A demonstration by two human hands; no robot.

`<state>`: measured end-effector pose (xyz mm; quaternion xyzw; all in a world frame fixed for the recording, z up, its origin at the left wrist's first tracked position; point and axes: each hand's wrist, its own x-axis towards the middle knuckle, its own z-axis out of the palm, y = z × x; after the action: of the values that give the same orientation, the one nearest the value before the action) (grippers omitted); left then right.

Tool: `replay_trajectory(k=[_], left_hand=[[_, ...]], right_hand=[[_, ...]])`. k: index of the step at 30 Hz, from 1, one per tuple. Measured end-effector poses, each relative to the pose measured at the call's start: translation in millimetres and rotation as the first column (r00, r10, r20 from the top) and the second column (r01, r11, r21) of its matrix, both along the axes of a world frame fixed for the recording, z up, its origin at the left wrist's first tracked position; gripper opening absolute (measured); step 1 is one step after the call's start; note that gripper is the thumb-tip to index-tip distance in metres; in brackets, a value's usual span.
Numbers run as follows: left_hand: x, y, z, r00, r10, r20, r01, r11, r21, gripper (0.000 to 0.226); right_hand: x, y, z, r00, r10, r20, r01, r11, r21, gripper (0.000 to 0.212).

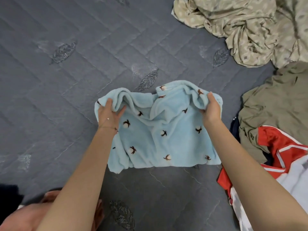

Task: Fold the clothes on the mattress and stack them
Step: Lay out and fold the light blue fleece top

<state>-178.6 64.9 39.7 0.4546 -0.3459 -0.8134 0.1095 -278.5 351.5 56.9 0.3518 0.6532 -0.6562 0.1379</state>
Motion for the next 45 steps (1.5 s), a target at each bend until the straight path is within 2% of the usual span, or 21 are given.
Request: replay_trajectory(k=[3, 6, 7, 8, 9, 10, 11, 14, 18, 20, 21, 23, 25, 27, 29, 31, 33, 35, 38, 40, 45], left_hand=[[-6.3, 9.8, -22.7, 0.976, -0.190, 0.102, 0.202, 0.973, -0.116, 0.046], [3.7, 28.0, -37.0, 0.890, -0.418, 0.183, 0.456, 0.817, -0.354, 0.070], [8.1, 33.1, -40.7, 0.838, -0.496, 0.226, 0.538, 0.683, -0.494, 0.070], [11.9, 37.6, -45.8, 0.778, -0.545, 0.313, 0.596, 0.481, -0.643, 0.068], [14.9, 41.5, -51.0, 0.720, -0.549, 0.424, 0.629, 0.260, -0.732, 0.067], [16.1, 44.1, -56.1, 0.678, -0.511, 0.528, 0.655, 0.095, -0.749, 0.068], [15.0, 45.8, -58.7, 0.632, -0.468, 0.618, 0.703, 0.009, -0.711, 0.070], [9.0, 42.5, -68.8, 0.441, -0.401, 0.803, 0.856, -0.083, -0.511, 0.076], [10.1, 22.5, -84.1, 0.249, -0.252, 0.935, 0.944, -0.152, -0.293, 0.078], [18.1, 8.7, -89.1, 0.118, -0.124, 0.985, 0.976, -0.166, -0.138, 0.077], [22.5, 1.5, -90.6, 0.078, -0.094, 0.993, 0.987, -0.135, -0.090, 0.077], [31.1, -11.6, -89.9, 0.068, -0.099, 0.993, 0.996, -0.050, -0.074, 0.076], [35.4, -15.6, -85.8, 0.095, -0.099, 0.991, 0.993, -0.057, -0.101, 0.073], [36.1, -8.2, -79.9, 0.191, -0.095, 0.977, 0.974, -0.108, -0.201, 0.069], [37.0, 7.2, -74.1, 0.343, -0.118, 0.932, 0.919, -0.164, -0.359, 0.065], [39.8, 27.9, -68.2, 0.462, -0.205, 0.863, 0.828, -0.249, -0.502, 0.063], [45.1, 54.4, -64.5, 0.504, -0.319, 0.803, 0.716, -0.365, -0.595, 0.061], [57.3, 87.4, -65.7, 0.501, -0.398, 0.769, 0.588, -0.495, -0.639, 0.057], [80.5, 133.5, -76.6, 0.435, -0.399, 0.807, 0.489, -0.648, -0.584, 0.059], [91.6, 146.3, -89.7, 0.398, -0.350, 0.848, 0.541, -0.656, -0.525, 0.064], [96.4, 149.7, -107.2, 0.295, -0.271, 0.916, 0.644, -0.652, -0.400, 0.068]], right_hand=[[-2.2, -7.5, -18.5, 0.977, 0.211, 0.008, -0.211, 0.977, 0.031, 0.039], [14.5, -3.4, -39.4, 0.911, 0.407, -0.066, -0.389, 0.901, 0.192, 0.060], [20.1, -1.1, -45.7, 0.876, 0.475, -0.086, -0.436, 0.856, 0.278, 0.062], [24.8, 0.4, -51.6, 0.832, 0.548, -0.082, -0.480, 0.787, 0.387, 0.063], [28.9, 2.2, -57.7, 0.783, 0.620, -0.047, -0.517, 0.692, 0.504, 0.063], [31.4, 3.6, -63.3, 0.743, 0.669, 0.016, -0.543, 0.588, 0.599, 0.064], [32.6, 5.7, -68.1, 0.715, 0.692, 0.100, -0.567, 0.491, 0.661, 0.065], [32.0, 18.1, -82.6, 0.657, 0.674, 0.338, -0.665, 0.306, 0.681, 0.068], [35.7, 33.1, -97.5, 0.611, 0.636, 0.472, -0.730, 0.221, 0.647, 0.070], [39.0, 41.9, -103.0, 0.627, 0.591, 0.507, -0.736, 0.239, 0.633, 0.068], [40.4, 47.7, -105.0, 0.636, 0.561, 0.530, -0.742, 0.253, 0.621, 0.068], [42.0, 58.4, -107.6, 0.648, 0.512, 0.564, -0.749, 0.291, 0.596, 0.070], [41.9, 64.6, -107.3, 0.671, 0.495, 0.552, -0.730, 0.310, 0.610, 0.072], [44.5, 63.7, -104.4, 0.719, 0.512, 0.471, -0.666, 0.310, 0.679, 0.074], [49.7, 60.0, -101.4, 0.782, 0.510, 0.358, -0.570, 0.354, 0.742, 0.079], [57.0, 61.5, -100.1, 0.838, 0.456, 0.300, -0.509, 0.453, 0.732, 0.089], [63.6, 69.1, -102.4, 0.873, 0.383, 0.302, -0.481, 0.573, 0.663, 0.100], [68.2, 77.8, -103.9, 0.905, 0.329, 0.270, -0.425, 0.705, 0.567, 0.105], [73.7, 85.4, -103.4, 0.947, 0.293, 0.131, -0.320, 0.832, 0.452, 0.088], [73.8, 87.1, -101.5, 0.959, 0.267, 0.097, -0.285, 0.901, 0.327, 0.076], [72.2, 88.5, -92.7, 0.954, 0.214, 0.212, -0.230, 0.971, 0.058, 0.066]])
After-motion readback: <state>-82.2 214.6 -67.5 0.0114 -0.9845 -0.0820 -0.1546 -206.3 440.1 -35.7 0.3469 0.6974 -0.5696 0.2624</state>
